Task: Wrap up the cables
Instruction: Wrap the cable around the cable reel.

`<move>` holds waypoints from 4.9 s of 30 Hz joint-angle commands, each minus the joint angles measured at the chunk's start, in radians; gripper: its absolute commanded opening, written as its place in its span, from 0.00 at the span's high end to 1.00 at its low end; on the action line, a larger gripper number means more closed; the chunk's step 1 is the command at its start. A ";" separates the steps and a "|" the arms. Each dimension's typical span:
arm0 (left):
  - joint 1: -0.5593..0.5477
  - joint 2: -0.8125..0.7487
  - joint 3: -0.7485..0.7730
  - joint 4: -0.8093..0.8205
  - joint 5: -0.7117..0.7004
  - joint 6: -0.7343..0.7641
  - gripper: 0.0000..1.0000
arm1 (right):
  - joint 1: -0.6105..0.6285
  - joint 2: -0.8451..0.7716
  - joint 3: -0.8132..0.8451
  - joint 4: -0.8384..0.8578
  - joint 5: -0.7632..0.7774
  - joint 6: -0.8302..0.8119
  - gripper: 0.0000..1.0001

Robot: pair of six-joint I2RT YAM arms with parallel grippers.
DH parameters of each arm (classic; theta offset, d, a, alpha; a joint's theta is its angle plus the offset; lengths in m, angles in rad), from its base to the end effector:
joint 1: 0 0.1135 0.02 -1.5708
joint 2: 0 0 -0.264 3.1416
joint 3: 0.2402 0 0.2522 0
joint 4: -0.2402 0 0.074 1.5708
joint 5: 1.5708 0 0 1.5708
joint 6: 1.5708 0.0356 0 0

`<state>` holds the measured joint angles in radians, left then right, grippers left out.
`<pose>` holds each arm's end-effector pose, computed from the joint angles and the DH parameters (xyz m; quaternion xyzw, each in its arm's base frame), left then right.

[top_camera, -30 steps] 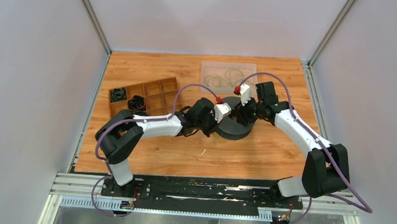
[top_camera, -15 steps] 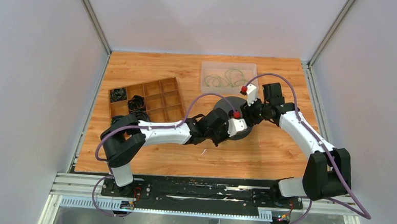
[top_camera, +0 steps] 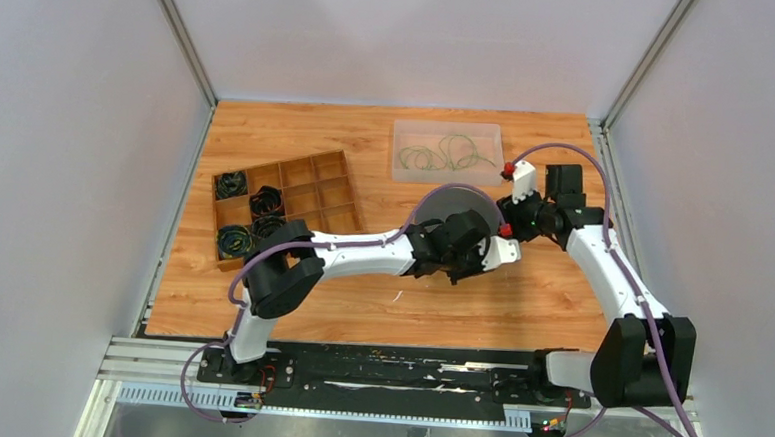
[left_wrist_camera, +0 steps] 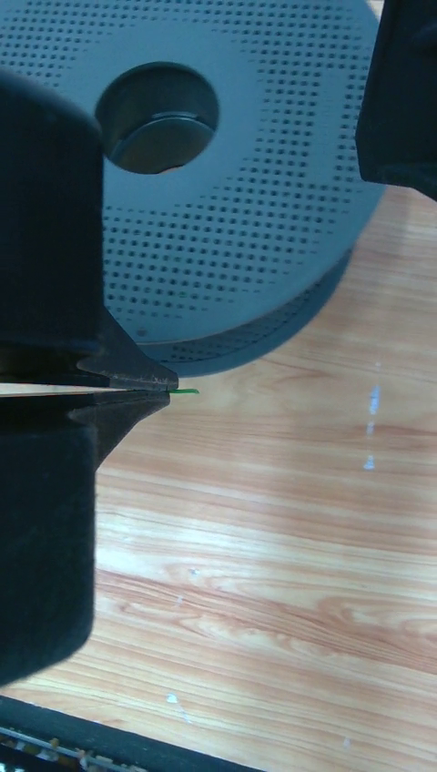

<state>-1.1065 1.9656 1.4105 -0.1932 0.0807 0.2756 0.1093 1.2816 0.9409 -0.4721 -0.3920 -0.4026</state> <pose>0.1952 -0.3961 0.2046 0.5962 0.6955 -0.1950 0.3505 0.2660 0.0429 0.2636 -0.3004 0.8633 0.1260 0.3855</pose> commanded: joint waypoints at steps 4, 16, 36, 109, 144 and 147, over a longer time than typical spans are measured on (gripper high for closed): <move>-0.029 0.104 0.171 -0.082 -0.006 -0.027 0.99 | -0.088 -0.032 -0.022 -0.075 0.012 0.044 0.54; -0.047 0.285 0.466 -0.284 -0.037 0.087 0.98 | -0.093 -0.055 -0.031 -0.127 0.055 0.057 0.54; -0.042 0.378 0.619 -0.276 -0.136 0.221 1.00 | -0.315 0.032 0.053 -0.204 0.085 0.135 0.56; 0.240 0.641 1.037 -0.282 -0.054 -0.113 1.00 | -0.342 0.179 -0.132 0.311 -0.503 0.489 0.55; 0.378 0.479 0.787 -0.277 0.064 -0.154 1.00 | -0.192 0.364 -0.119 0.533 -0.532 0.605 0.75; 0.394 0.466 0.765 -0.269 0.069 -0.171 1.00 | -0.191 0.365 -0.111 0.526 -0.527 0.601 0.82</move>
<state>-0.7212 2.4828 2.2082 -0.4446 0.1287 0.1154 -0.1059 1.6325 0.8177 0.0502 -0.9058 0.2123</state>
